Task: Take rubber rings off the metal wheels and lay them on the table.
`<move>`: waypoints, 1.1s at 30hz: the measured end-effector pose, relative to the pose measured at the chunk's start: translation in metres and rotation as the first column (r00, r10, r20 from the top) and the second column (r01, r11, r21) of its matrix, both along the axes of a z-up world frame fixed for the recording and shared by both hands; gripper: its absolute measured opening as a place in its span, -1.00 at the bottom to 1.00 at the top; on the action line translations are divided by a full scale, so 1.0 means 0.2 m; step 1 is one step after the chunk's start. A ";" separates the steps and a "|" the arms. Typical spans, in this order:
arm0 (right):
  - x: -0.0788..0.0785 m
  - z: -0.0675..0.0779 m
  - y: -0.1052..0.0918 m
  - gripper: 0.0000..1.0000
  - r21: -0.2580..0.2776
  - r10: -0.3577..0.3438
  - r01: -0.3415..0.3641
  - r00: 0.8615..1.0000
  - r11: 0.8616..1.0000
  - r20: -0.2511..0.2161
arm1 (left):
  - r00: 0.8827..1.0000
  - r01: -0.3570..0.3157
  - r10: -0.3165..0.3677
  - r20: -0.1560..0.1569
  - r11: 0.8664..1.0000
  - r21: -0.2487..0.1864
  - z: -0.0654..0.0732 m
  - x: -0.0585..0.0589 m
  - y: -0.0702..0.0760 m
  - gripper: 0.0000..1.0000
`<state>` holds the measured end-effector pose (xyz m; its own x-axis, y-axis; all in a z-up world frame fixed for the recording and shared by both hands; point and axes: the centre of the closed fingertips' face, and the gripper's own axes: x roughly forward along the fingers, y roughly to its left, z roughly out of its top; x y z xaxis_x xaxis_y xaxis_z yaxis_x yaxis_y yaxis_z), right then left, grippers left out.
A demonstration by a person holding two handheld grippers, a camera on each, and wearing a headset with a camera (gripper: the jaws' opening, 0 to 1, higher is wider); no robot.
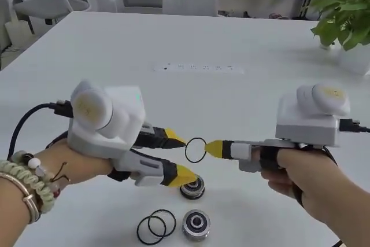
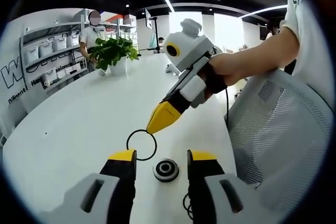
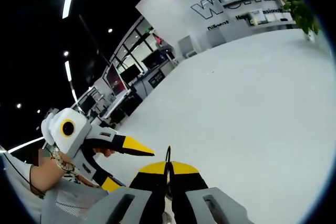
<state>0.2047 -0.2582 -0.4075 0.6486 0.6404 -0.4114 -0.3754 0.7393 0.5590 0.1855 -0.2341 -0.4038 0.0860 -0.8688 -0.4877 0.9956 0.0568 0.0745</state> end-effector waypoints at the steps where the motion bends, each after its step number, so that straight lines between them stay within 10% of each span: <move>1: 0.00 0.00 0.00 -1.00 0.003 -0.002 0.001 1.000 1.000 0.001 | 1.000 0.005 -0.005 -0.004 1.000 0.002 0.00 -0.01 0.00 -0.28; 7: 0.00 0.03 0.01 -1.00 0.017 -0.003 0.002 1.000 1.000 0.013 | 1.000 0.026 -0.027 0.011 0.999 0.042 -0.01 -0.02 0.03 -0.21; 18: -0.01 0.11 0.01 -1.00 0.048 -0.007 0.005 0.999 0.999 0.047 | 0.998 -0.002 0.002 -0.056 1.000 -0.002 0.08 -0.04 0.06 0.14; 33: -0.01 0.15 0.05 -1.00 0.072 0.011 -0.015 0.998 0.997 0.058 | 1.000 -0.007 0.007 -0.005 1.000 -0.029 0.28 -0.09 0.14 0.49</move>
<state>0.2026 -0.2492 -0.3782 0.6609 0.6760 -0.3260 -0.4178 0.6923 0.5884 0.1681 -0.2064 -0.3475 0.0895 -0.8821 -0.4625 0.9955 0.0656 0.0677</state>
